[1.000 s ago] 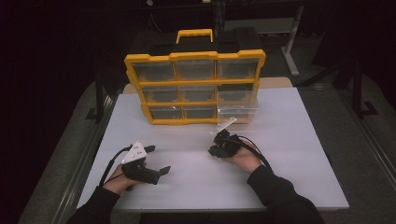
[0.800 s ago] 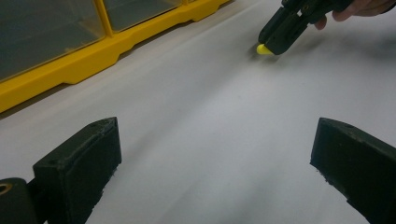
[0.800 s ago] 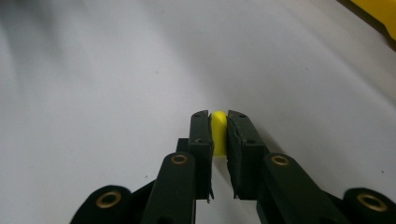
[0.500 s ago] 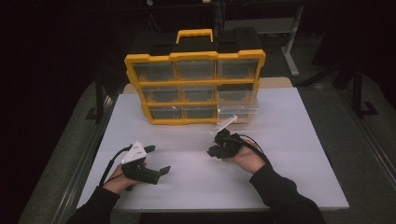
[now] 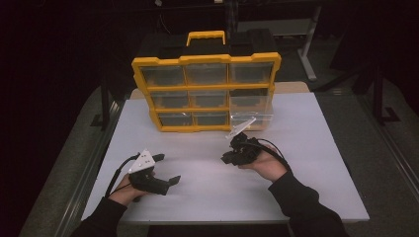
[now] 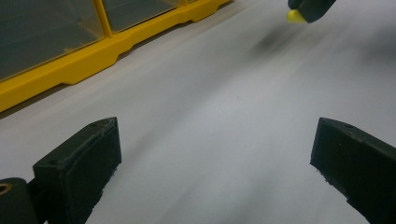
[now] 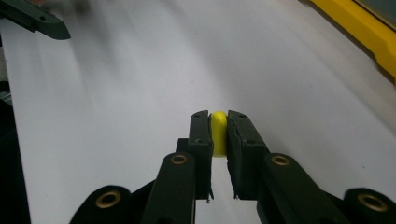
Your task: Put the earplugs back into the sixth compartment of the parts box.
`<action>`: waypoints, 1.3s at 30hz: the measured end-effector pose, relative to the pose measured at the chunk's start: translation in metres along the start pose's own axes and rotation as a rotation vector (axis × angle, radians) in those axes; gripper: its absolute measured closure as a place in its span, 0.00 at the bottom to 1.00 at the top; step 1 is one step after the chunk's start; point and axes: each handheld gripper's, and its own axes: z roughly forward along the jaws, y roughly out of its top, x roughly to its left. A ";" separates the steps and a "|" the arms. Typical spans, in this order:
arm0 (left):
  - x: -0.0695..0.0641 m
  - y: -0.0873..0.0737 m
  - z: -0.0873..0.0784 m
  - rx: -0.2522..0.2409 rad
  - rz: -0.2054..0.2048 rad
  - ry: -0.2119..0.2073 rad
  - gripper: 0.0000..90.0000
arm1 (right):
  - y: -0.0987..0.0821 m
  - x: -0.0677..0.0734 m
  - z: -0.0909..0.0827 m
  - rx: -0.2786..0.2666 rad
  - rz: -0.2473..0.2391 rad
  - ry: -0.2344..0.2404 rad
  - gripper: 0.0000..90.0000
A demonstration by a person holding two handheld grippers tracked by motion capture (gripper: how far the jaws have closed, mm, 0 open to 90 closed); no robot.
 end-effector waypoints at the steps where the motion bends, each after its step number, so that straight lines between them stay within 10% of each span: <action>1: 0.000 0.000 0.000 0.000 0.000 0.000 0.01 | 0.001 0.000 -0.002 0.005 0.002 0.000 0.88; 39: 0.001 -0.001 0.000 0.002 -0.013 0.000 0.01 | 0.043 -0.008 -0.095 -0.030 -0.066 0.031 0.88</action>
